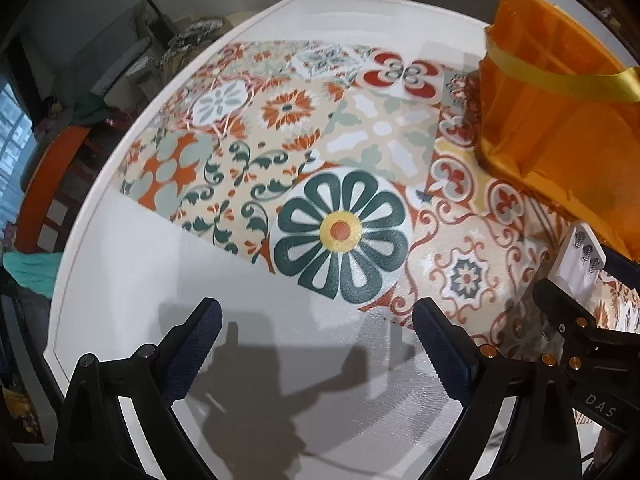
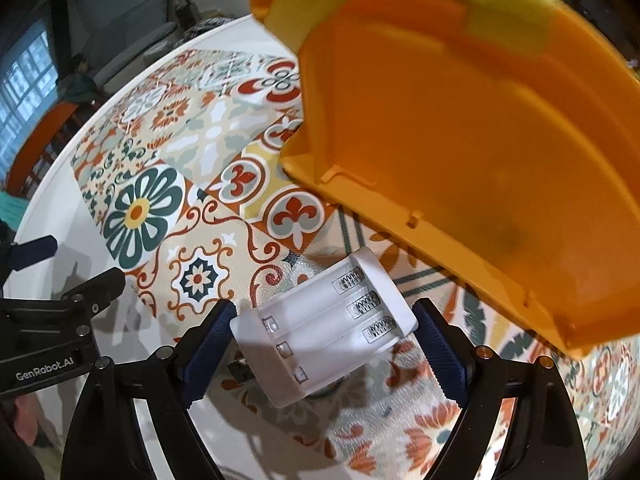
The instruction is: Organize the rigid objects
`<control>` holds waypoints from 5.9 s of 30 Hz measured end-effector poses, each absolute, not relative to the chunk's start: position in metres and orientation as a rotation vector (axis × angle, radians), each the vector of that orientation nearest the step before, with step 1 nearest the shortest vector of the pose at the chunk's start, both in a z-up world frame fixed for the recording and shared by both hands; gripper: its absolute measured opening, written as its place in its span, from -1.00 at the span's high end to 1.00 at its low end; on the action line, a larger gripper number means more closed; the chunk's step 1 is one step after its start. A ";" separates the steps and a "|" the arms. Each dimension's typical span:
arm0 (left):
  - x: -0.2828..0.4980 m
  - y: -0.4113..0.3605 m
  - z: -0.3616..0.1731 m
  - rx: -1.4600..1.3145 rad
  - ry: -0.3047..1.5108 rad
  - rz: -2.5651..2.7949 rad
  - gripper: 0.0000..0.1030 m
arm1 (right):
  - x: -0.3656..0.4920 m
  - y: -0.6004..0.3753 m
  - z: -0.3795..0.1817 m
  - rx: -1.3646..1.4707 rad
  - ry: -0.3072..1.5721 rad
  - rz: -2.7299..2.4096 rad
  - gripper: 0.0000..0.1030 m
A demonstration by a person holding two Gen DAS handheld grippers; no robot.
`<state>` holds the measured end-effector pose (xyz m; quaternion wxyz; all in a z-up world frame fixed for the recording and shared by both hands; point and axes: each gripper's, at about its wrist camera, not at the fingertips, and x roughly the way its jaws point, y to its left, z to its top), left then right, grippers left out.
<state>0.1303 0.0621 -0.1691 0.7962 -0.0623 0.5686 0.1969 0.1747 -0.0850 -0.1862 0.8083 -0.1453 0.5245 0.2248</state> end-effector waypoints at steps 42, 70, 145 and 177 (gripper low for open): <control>0.149 -0.003 -0.041 0.023 0.918 0.103 -0.89 | 0.134 -0.177 -0.041 -0.040 0.892 0.135 -0.73; 0.209 -0.013 0.010 0.035 0.827 0.016 -0.89 | 0.181 -0.187 -0.002 0.017 0.797 0.065 -0.73; 0.135 -0.032 0.024 0.081 0.846 -0.017 -0.99 | 0.094 -0.207 0.008 0.027 0.906 -0.020 -0.89; 0.089 -0.035 0.017 0.089 0.890 -0.002 -0.99 | 0.049 -0.211 0.003 0.035 0.931 -0.006 -0.89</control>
